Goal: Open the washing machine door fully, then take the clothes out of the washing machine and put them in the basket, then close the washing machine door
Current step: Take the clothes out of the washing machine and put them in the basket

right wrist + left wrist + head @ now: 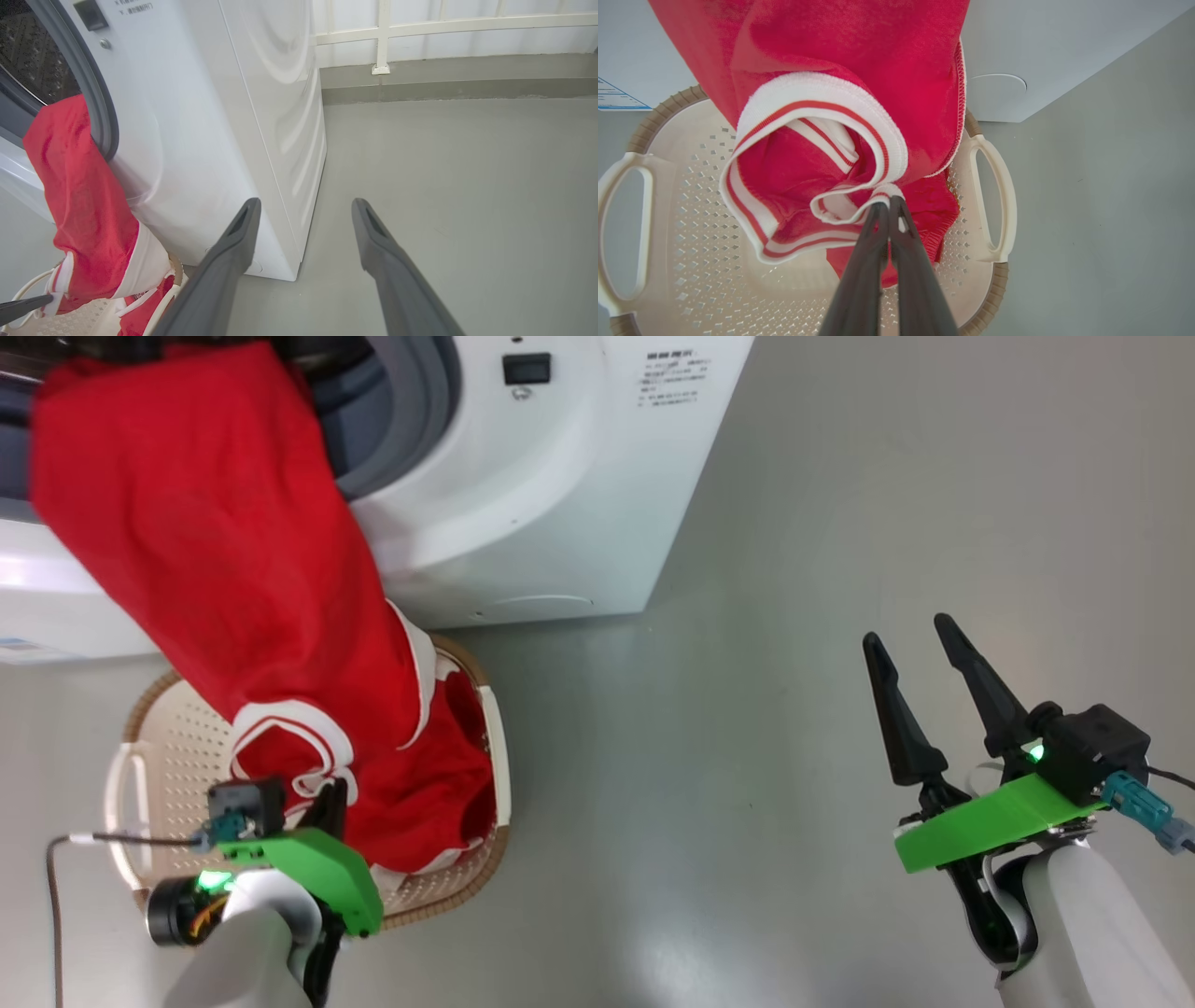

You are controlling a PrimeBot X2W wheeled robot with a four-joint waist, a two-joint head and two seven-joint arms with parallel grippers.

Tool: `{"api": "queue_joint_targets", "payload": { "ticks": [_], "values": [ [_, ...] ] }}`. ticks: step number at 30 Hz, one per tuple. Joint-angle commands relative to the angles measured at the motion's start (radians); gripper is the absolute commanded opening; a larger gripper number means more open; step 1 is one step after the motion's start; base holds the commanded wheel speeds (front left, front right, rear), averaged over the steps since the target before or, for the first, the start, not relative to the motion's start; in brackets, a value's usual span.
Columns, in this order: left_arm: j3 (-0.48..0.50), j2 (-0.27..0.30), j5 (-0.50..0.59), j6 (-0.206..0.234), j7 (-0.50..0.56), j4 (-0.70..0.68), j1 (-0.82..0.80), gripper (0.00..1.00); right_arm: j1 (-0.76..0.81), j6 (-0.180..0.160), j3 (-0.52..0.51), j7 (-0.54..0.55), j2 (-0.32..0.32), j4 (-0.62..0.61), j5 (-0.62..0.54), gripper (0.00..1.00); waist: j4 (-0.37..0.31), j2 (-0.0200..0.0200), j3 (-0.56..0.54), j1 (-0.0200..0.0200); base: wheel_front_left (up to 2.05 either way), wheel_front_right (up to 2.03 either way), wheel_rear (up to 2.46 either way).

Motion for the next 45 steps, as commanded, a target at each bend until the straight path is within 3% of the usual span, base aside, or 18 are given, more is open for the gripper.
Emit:
{"api": "queue_joint_targets", "payload": {
  "ticks": [1, 6, 7, 10, 11, 12, 13, 33, 45],
  "values": [
    [0.003, 0.036, -0.016, -0.003, -0.012, 0.023, -0.035, 0.0, -0.013, 0.002, 0.027, -0.007, 0.003, -0.026, -0.008, 1.0, -0.023, 0.0, 0.043, 0.0, 0.0, 0.0, 0.0],
    [-0.032, 0.053, -0.04, -0.003, -0.01, 0.082, -0.102, 0.04, -0.031, 0.002, 0.036, -0.007, 0.001, -0.031, -0.012, 1.0, -0.039, 0.0, 0.091, 0.0, 0.0, 0.0, 0.0],
    [-0.032, 0.058, -0.048, -0.003, -0.008, 0.091, -0.112, 0.22, -0.034, 0.002, 0.036, -0.007, 0.001, -0.032, -0.012, 1.0, -0.043, 0.0, 0.099, 0.0, 0.0, 0.0, 0.0],
    [-0.034, 0.073, -0.065, -0.003, 0.003, 0.11, -0.136, 0.51, -0.045, 0.002, 0.037, -0.007, 0.002, -0.034, -0.012, 1.0, -0.052, 0.0, 0.116, 0.0, 0.0, 0.0, 0.0],
    [-0.035, 0.078, -0.069, -0.003, 0.004, 0.115, -0.141, 0.84, -0.047, 0.002, 0.037, -0.007, 0.003, -0.035, -0.012, 1.0, -0.055, 0.0, 0.12, 0.0, 0.0, 0.0, 0.0],
    [-0.035, 0.078, -0.069, -0.003, 0.004, 0.115, -0.141, 0.84, -0.047, 0.002, 0.037, -0.007, 0.003, -0.035, -0.012, 1.0, -0.055, 0.0, 0.12, 0.0, 0.0, 0.0, 0.0],
    [-0.036, 0.082, -0.074, -0.003, 0.005, 0.119, -0.146, 1.0, -0.049, 0.002, 0.038, -0.007, 0.003, -0.035, -0.012, 1.0, -0.057, 0.0, 0.122, 0.0, 0.0, 0.0, 0.0],
    [-0.073, 0.088, -0.164, -0.003, -0.008, 0.114, -0.132, 1.0, -0.031, 0.002, 0.032, -0.007, -0.003, -0.02, -0.018, 1.0, -0.034, 0.0, 0.061, 0.0, 0.0, 0.0, 0.0],
    [-0.006, 0.127, -0.157, -0.003, -0.012, -0.088, -0.063, 1.0, 0.002, 0.002, 0.021, -0.007, -0.018, -0.018, -0.017, 1.0, -0.005, 0.0, 0.003, 0.0, 0.0, 0.0, 0.0]
  ]
}}
